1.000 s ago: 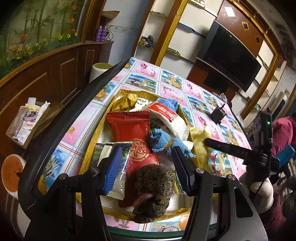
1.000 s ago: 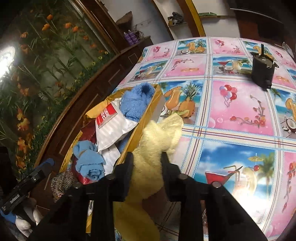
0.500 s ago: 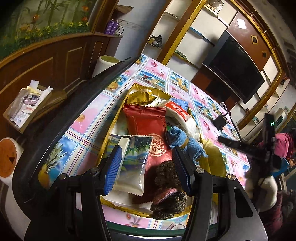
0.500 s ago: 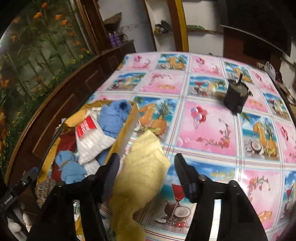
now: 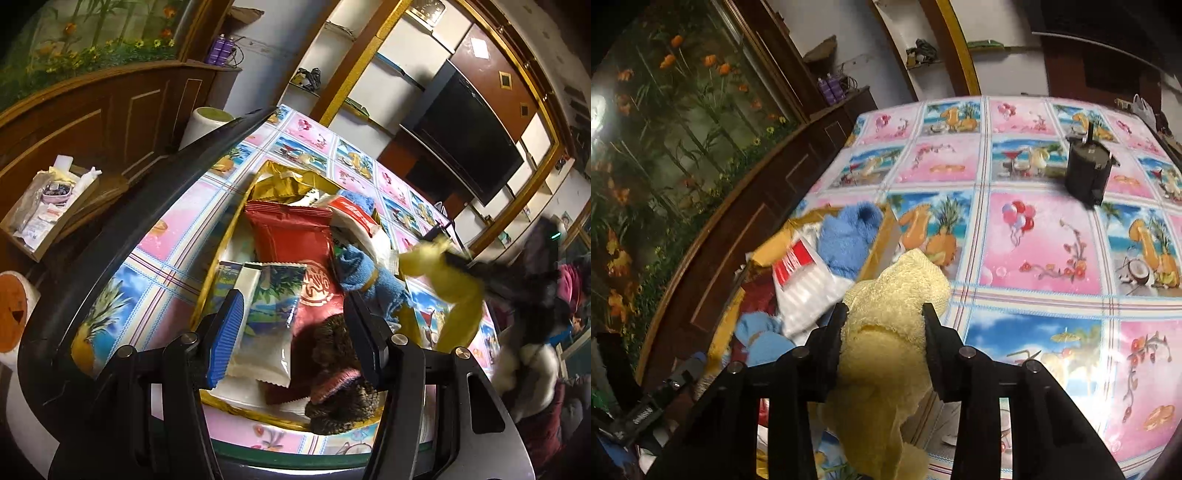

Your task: Organize soft objects

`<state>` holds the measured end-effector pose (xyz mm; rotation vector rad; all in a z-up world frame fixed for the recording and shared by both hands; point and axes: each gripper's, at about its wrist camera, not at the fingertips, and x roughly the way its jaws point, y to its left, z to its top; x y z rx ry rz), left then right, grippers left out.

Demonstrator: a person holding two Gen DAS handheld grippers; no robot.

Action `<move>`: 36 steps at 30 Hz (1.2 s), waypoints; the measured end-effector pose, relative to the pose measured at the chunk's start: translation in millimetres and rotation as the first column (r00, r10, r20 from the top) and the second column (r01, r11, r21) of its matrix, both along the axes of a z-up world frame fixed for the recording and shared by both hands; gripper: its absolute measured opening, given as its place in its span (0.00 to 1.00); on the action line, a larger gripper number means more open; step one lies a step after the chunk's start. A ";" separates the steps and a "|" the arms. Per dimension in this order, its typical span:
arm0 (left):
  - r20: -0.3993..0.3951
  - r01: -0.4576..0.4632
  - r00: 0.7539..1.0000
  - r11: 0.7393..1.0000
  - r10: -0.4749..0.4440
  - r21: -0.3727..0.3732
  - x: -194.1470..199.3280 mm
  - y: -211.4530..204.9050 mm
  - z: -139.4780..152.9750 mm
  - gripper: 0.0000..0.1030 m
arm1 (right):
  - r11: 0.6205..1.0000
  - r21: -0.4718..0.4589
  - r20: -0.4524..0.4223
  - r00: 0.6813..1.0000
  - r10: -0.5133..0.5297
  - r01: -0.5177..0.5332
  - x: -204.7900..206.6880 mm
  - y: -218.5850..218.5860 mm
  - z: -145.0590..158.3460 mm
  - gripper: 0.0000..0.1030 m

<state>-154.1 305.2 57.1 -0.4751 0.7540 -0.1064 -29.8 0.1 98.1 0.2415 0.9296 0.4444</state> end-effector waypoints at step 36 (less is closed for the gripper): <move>0.235 -0.164 0.969 0.918 0.081 0.362 -33.5 -84.0 59.1 1.00 | 0.990 -0.016 0.267 0.953 0.142 -0.143 -54.1 48.4 29.9 0.67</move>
